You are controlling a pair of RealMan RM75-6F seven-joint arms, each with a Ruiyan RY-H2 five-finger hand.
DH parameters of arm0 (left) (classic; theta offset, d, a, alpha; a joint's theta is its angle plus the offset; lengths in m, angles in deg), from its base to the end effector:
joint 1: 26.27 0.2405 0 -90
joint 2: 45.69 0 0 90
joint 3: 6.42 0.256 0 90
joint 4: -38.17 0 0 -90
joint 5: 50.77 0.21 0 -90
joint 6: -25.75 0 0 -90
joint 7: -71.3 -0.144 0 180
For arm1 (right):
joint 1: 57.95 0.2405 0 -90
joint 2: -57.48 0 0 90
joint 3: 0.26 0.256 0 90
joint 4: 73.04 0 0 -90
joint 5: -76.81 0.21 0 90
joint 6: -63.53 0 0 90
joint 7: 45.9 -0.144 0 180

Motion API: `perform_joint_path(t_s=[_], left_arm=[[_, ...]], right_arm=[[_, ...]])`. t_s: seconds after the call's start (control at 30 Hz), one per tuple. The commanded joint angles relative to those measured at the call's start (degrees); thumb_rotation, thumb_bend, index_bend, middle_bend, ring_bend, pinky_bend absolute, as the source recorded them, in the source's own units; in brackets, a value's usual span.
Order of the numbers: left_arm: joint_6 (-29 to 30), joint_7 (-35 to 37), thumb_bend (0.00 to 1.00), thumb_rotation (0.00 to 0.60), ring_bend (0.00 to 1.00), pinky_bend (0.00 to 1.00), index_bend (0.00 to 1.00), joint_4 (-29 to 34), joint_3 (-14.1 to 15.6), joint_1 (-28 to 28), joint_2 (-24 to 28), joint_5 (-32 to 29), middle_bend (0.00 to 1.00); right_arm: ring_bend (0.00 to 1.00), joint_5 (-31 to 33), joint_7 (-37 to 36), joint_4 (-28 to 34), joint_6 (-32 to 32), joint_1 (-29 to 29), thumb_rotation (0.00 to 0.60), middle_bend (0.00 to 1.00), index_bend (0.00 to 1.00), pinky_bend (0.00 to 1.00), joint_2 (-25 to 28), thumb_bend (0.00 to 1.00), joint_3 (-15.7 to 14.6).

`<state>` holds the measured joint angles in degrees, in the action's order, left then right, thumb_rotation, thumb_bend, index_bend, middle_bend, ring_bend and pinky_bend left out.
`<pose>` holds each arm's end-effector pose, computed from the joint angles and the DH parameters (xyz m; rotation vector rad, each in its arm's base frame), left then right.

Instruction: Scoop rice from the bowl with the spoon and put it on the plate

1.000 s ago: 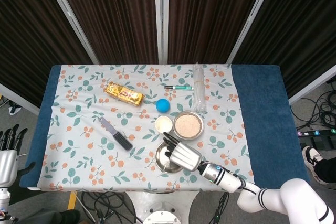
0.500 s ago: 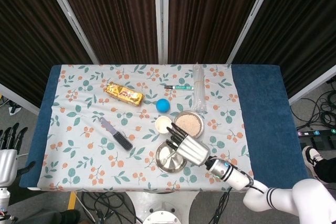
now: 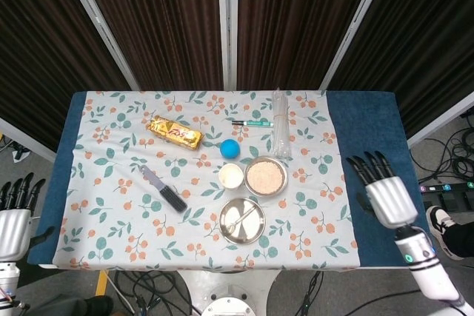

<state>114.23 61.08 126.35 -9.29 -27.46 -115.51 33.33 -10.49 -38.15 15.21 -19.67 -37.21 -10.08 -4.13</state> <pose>-0.3283 0.1605 0.1431 -1.3354 -0.8029 -0.7554 -0.2722 -0.2391 0.1254 1.6818 -0.6734 0.9103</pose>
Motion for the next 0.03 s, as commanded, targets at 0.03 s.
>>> perform_joint_path(t_s=[0.03], left_arm=[[-0.16, -0.73, 0.00, 0.600, 0.04, 0.00, 0.16, 0.44, 0.07, -0.11, -0.18, -0.06, 0.11]], right_arm=[[0.00, 0.42, -4.05, 0.86, -5.38, -5.70, 0.600, 0.10, 0.01, 0.00, 2.13, 0.33, -1.95]])
